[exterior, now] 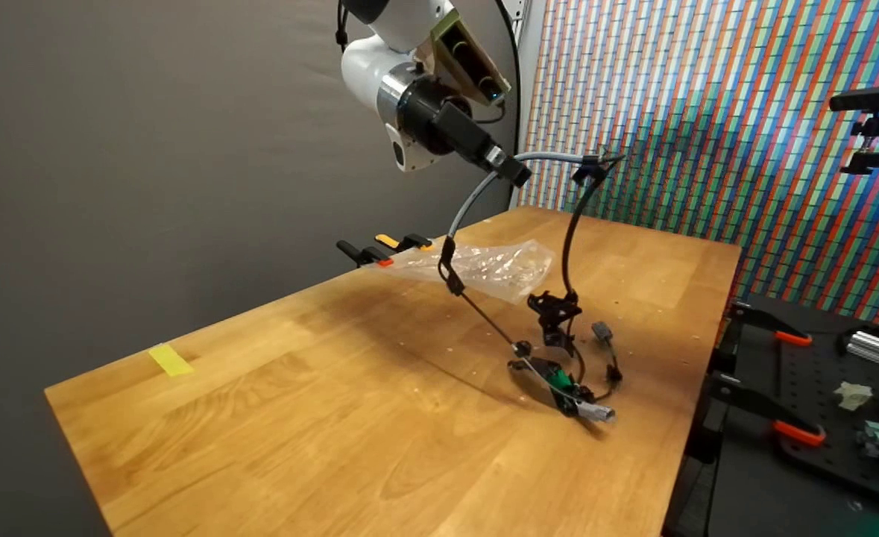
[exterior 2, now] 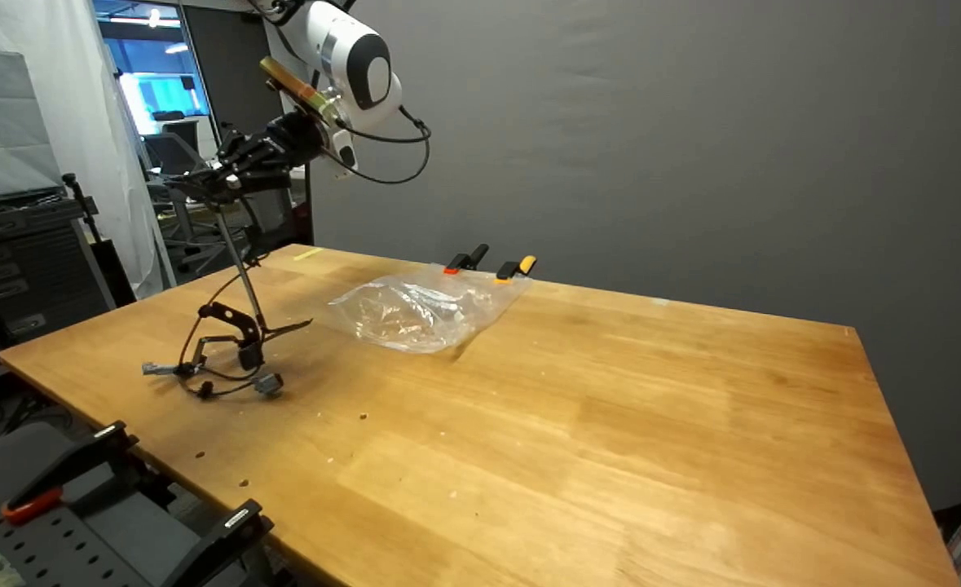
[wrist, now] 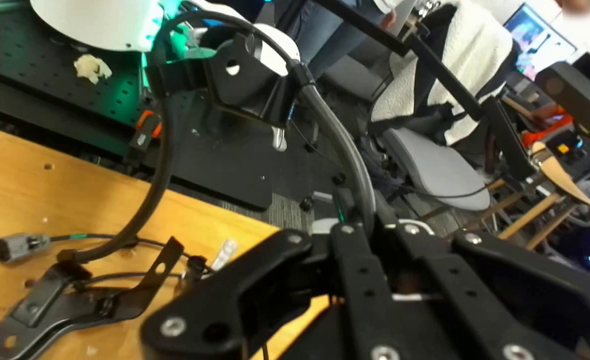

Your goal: Remove the cables from the plastic bag

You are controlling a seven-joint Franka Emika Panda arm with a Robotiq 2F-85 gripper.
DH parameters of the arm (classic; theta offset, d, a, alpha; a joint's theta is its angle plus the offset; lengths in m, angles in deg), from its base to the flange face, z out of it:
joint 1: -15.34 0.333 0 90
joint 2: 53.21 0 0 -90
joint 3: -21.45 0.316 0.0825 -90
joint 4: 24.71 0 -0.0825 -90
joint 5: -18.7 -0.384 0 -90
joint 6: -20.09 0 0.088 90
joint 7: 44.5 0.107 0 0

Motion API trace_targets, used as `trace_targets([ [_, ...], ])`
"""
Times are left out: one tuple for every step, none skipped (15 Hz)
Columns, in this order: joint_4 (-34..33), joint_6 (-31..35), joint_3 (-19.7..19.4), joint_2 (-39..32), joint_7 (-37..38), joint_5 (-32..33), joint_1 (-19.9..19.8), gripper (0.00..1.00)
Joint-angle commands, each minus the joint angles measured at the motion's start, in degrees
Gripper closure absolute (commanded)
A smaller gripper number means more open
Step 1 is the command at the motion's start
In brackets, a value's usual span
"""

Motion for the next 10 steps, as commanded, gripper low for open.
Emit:
trace_targets([
  [-13.5, 1.8, 0.8, -9.1, 5.3, -1.7, -0.7, 0.91],
  [-15.9, 2.3, 0.8, -11.1, 6.2, -1.4, -1.1, 0.91],
  [-18.1, 2.4, 0.7, -13.6, 7.0, -1.1, -1.7, 0.91],
  [-19.8, 2.4, 0.8, -15.5, 7.6, -1.1, -2.5, 0.91],
  [-22.0, 2.3, -0.3, -17.8, 7.9, -1.9, -2.9, 0.91],
  [-22.7, 2.4, -0.5, -19.2, 7.9, -1.8, -3.7, 0.91],
  [-24.7, 2.1, -0.8, -21.2, 8.1, -1.7, -4.7, 0.9],
  [-25.4, 2.5, -1.1, -22.4, 7.8, -1.2, -5.4, 0.91],
  [-27.2, 2.1, -1.1, -23.8, 8.4, -1.6, -6.6, 0.9],
  [-28.3, 2.1, -1.2, -24.7, 8.3, -1.4, -7.4, 0.91],
])
